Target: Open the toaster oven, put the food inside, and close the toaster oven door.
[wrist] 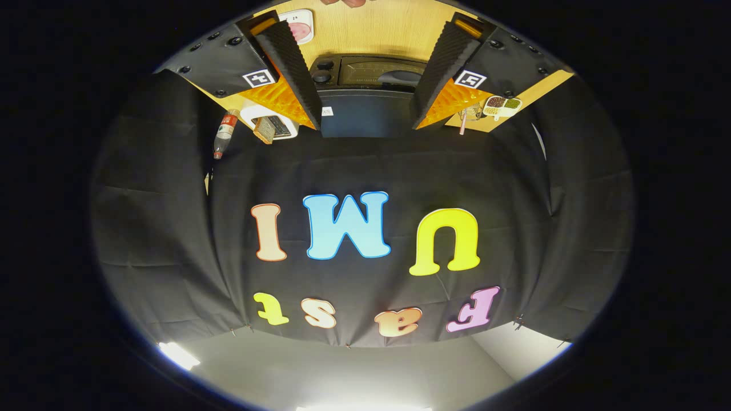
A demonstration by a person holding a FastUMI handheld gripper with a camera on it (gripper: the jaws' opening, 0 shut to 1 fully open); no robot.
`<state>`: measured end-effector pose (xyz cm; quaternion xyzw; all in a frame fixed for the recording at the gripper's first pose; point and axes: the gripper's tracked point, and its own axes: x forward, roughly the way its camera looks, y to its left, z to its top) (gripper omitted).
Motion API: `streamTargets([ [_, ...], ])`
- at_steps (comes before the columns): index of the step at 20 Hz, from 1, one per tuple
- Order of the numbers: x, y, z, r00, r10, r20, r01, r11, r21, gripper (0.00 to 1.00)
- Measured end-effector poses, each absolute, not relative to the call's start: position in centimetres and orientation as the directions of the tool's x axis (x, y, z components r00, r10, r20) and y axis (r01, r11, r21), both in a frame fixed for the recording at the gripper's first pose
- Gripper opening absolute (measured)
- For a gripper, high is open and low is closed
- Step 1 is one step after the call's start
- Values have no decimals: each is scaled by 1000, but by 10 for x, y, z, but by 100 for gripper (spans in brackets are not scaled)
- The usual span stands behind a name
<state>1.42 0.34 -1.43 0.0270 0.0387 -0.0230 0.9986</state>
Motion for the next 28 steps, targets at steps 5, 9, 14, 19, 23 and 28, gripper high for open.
streamTargets([
  [5,40,5,-37,984,-64,-164,80,993,92,98],
  [9,62,11,-59,975,-69,-210,88,992,85,98],
  [14,91,32,-86,964,-44,-263,67,994,82,98],
  [19,118,56,-113,951,-32,-309,58,995,75,98],
  [23,131,68,-139,937,-33,-349,55,997,54,99],
  [28,146,75,-167,915,-47,-401,66,997,33,99],
])
